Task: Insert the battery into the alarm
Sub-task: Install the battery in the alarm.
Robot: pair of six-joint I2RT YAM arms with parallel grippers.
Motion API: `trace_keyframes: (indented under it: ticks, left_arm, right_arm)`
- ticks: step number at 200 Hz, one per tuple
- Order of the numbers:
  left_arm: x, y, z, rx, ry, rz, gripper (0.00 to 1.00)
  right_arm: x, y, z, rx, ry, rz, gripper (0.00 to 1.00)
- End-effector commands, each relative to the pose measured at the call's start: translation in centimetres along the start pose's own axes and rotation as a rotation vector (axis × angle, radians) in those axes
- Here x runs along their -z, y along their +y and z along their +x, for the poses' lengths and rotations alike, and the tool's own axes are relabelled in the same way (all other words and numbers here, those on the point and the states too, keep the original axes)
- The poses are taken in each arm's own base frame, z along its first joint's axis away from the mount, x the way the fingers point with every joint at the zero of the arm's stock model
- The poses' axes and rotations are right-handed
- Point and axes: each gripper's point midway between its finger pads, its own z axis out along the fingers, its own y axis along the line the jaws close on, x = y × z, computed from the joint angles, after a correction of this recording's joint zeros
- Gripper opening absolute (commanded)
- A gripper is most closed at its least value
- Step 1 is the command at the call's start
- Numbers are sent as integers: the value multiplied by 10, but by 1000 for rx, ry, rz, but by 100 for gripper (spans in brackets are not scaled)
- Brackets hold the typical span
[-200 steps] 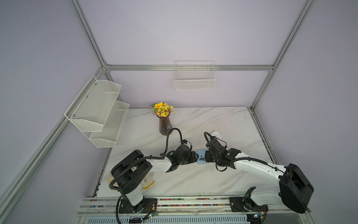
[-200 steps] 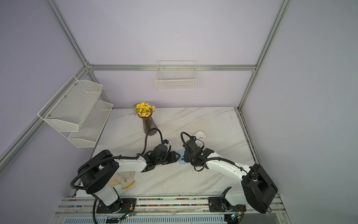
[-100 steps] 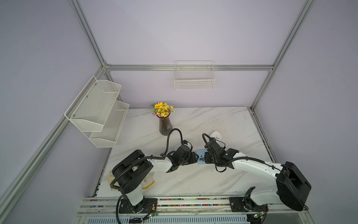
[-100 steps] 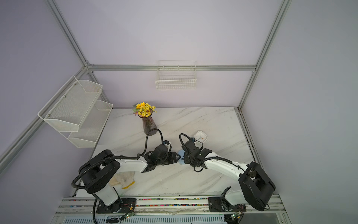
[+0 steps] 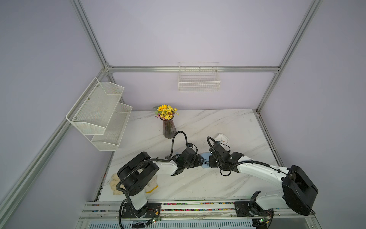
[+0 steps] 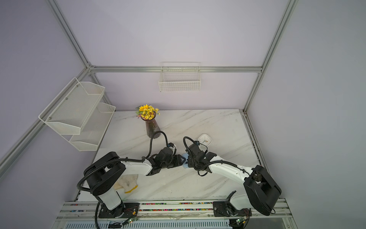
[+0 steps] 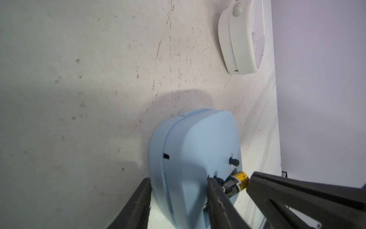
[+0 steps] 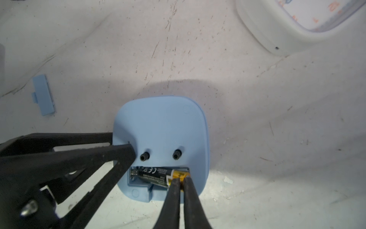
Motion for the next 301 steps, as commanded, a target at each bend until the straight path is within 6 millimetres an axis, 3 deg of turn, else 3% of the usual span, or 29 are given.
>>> trace_keyframes:
  ticks: [1, 78, 164, 190, 219, 228, 250, 301]
  left_arm:
    - [-2, -6, -3, 8, -11, 11, 46]
    - [-5, -2, 2, 2, 1, 0, 45]
    - [2, 1, -4, -10, -40, -16, 45]
    - [3, 3, -6, -14, -49, -22, 45]
    - [3, 4, -7, -22, -53, -28, 45]
    - [4, 4, -7, -23, -57, -30, 45]
    - [9, 4, -11, -37, -77, -36, 45]
    - [36, -17, -33, -87, -138, -22, 46]
  right_arm:
    - [-9, 1, 13, -9, 40, -9, 10]
    - [-18, 2, 23, 6, 71, 3, 10]
    - [-34, -34, 44, 110, 122, 266, 9]
    - [-38, -32, 47, 130, 137, 278, 9]
    - [-38, -8, 53, 97, 158, 131, 9]
    - [-37, 1, 49, 80, 139, 86, 9]
    - [-26, 0, 37, 55, 90, 87, 9]
    - [20, 18, -2, 15, -76, -35, 19]
